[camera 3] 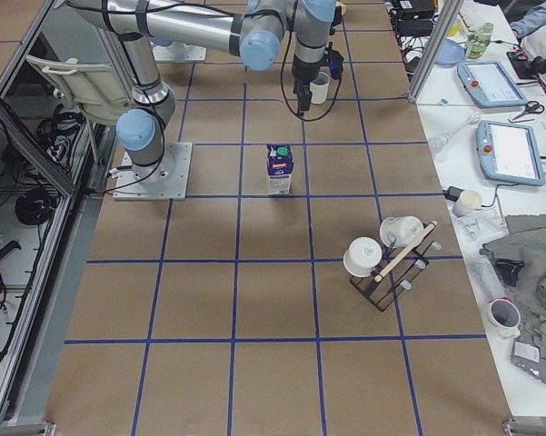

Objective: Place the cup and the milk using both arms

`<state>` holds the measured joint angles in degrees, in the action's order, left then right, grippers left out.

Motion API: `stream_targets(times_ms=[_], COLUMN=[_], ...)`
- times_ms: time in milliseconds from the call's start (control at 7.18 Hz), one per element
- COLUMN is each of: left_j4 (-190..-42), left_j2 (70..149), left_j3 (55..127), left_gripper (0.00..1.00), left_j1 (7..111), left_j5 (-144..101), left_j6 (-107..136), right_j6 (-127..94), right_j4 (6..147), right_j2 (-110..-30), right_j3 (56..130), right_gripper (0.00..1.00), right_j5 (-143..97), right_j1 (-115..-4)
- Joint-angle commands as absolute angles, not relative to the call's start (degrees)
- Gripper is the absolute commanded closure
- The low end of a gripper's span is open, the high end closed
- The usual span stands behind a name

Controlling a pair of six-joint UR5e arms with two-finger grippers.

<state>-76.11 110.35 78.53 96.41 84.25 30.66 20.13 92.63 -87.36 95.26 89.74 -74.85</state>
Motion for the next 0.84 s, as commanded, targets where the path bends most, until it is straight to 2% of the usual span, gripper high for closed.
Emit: stream_targets(times_ms=[0, 418, 557, 697], left_j4=[-81.1, -85.0, -85.3, -85.1], left_j2=[106.7, 102.5, 101.3, 100.3], left_j3=[78.0, 80.6, 82.0, 84.5], left_gripper=[0.0, 0.0, 0.0, 0.0], left_j1=[92.5, 89.3, 87.8, 86.1], left_j5=[84.6, 85.2, 87.1, 86.8], left_j6=[15.1, 10.0, 8.1, 8.7], right_j6=[28.4, 33.0, 32.7, 32.8], right_j4=[100.3, 103.8, 103.7, 104.1], right_j2=[-87.5, -87.5, -87.5, -87.5], right_j3=[102.7, 109.2, 109.5, 109.5], right_gripper=[0.0, 0.0, 0.07, 0.31], right_j5=[94.2, 94.8, 94.7, 94.8], right_j1=[-69.5, -67.1, -67.1, -67.2])
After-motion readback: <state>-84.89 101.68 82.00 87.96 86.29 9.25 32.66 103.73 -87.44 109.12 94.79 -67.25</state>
